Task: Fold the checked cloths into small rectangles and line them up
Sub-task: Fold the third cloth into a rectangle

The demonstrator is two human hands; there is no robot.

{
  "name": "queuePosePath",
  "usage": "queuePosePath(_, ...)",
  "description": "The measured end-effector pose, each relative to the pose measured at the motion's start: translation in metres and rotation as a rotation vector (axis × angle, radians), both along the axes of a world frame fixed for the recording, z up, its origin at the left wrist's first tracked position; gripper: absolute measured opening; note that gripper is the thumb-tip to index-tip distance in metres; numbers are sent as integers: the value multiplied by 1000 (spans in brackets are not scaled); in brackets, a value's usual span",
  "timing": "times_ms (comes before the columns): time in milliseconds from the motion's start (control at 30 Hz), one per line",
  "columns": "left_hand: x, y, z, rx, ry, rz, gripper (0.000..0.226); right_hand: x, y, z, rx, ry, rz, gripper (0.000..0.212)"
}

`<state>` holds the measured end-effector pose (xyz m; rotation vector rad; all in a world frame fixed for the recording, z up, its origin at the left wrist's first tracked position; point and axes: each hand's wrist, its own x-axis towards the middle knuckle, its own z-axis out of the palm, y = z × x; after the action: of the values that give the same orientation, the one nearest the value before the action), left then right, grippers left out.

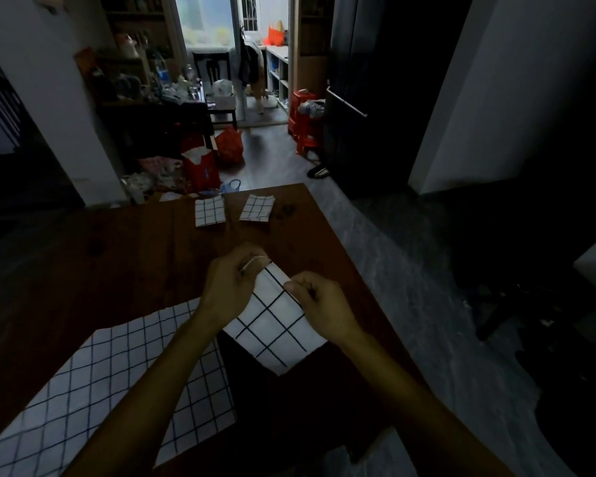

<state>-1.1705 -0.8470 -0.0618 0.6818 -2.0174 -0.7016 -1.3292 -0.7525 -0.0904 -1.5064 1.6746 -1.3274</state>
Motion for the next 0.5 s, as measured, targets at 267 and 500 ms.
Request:
queuePosePath(267, 4, -13, -6, 48, 26, 91, 22, -9, 16, -18, 77, -26, 38, 20)
queuePosePath(500, 3, -16, -3, 21, -47, 102, 11, -33, 33, -36, 260, 49, 72, 16)
